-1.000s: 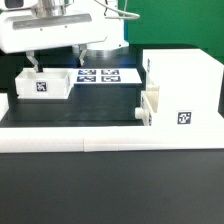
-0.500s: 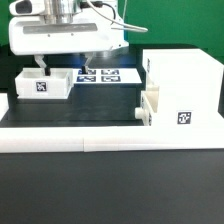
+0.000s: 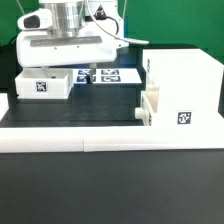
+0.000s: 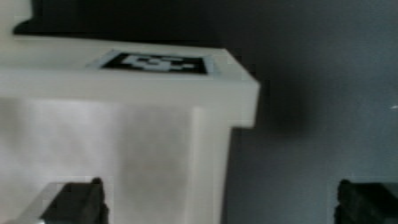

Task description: Assemble drawer

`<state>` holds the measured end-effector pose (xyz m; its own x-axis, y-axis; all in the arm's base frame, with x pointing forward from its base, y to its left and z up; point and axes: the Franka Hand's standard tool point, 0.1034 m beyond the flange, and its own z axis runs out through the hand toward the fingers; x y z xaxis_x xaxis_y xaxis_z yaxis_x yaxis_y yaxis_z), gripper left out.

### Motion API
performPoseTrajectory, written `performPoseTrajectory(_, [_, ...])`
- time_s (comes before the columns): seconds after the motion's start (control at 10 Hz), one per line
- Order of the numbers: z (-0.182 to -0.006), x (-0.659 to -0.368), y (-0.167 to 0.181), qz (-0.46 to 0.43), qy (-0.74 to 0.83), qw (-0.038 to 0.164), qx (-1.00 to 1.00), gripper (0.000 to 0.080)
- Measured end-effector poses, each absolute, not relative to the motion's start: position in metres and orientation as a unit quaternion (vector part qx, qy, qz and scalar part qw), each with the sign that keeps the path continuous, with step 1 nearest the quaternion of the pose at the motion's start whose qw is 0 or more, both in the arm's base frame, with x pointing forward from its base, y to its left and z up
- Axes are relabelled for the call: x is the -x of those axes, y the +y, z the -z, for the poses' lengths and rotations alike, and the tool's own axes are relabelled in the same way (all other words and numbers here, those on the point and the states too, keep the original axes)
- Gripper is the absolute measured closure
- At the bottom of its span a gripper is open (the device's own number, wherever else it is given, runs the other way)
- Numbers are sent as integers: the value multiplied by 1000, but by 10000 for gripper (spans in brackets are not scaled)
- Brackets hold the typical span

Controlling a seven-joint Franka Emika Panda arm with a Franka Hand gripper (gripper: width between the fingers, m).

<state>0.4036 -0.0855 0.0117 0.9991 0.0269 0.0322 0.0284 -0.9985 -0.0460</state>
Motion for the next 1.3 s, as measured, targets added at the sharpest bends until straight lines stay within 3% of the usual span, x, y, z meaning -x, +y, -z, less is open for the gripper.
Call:
performPoseTrajectory(0.5, [-6, -401, -86, 25, -14, 19, 999, 150])
performPoseTrajectory(0.6, [-6, -400, -86, 27, -14, 17, 999, 248])
performPoseTrajectory(0.7, [-6, -400, -85, 27, -15, 18, 999, 248])
performPoseTrajectory(0.9, [-6, -400, -85, 27, -16, 18, 999, 579])
performPoseTrajectory(1.0, [-6, -400, -85, 27, -16, 18, 999, 579])
performPoseTrajectory(1.1, [-6, -400, -85, 27, -16, 18, 999, 735])
performPoseTrajectory(1.3, [-6, -400, -85, 27, -16, 18, 999, 761])
